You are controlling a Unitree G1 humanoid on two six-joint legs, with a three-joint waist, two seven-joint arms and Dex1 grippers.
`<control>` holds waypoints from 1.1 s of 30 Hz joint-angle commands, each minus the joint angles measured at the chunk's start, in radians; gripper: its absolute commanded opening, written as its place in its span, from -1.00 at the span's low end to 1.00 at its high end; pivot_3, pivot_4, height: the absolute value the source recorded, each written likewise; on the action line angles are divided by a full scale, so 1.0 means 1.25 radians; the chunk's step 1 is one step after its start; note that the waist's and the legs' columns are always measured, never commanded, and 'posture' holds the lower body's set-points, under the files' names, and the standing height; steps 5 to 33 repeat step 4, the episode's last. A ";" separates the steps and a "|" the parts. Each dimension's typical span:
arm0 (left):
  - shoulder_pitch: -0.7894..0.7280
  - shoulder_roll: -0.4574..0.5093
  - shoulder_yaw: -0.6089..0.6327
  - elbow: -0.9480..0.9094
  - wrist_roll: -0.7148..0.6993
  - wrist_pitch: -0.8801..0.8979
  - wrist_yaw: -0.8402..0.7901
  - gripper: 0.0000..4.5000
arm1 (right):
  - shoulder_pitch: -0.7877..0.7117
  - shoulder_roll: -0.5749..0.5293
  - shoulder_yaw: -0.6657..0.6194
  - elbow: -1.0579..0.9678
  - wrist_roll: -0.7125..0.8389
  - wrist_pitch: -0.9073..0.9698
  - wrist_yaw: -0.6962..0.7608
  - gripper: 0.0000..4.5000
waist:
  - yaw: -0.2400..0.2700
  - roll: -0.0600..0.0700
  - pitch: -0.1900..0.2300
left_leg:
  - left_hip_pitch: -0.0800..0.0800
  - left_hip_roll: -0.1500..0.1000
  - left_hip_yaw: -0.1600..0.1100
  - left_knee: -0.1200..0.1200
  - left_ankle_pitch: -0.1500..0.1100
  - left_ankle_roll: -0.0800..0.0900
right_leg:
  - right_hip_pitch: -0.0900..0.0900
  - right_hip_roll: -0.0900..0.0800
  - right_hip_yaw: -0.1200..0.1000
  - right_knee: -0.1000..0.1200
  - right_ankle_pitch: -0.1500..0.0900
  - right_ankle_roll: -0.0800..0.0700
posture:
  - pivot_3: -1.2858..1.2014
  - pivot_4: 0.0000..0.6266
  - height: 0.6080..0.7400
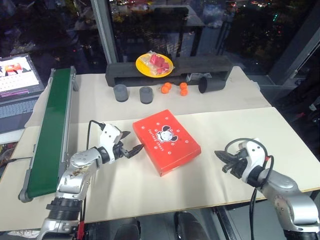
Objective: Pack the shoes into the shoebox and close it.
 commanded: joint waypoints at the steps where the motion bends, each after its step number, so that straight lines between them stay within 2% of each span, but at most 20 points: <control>1: 0.027 -0.029 0.019 -0.010 -0.003 -0.034 0.039 1.00 | 0.011 0.024 -0.008 0.047 -0.042 -0.102 -0.015 -0.98 | -0.002 0.000 0.000 | 0.001 0.000 0.000 0.000 0.000 0.000 | 0.003 0.000 0.000 -0.001 0.000 0.000 | 0.03 -0.52 1.00; 4: 0.041 -0.035 0.022 0.006 -0.002 -0.046 0.041 1.00 | -0.005 0.029 -0.011 0.069 -0.050 -0.119 -0.018 -0.98 | -0.003 0.000 0.000 | 0.005 0.000 0.000 -0.001 0.000 0.000 | 0.006 0.000 0.000 -0.003 -0.001 0.000 | 0.03 -0.52 1.00; 33: 0.041 -0.035 0.022 0.006 -0.002 -0.046 0.041 1.00 | -0.005 0.029 -0.011 0.069 -0.050 -0.119 -0.018 -0.98 | -0.003 0.000 0.000 | 0.005 0.000 0.000 -0.001 0.000 0.000 | 0.006 0.000 0.000 -0.003 -0.001 0.000 | 0.03 -0.52 1.00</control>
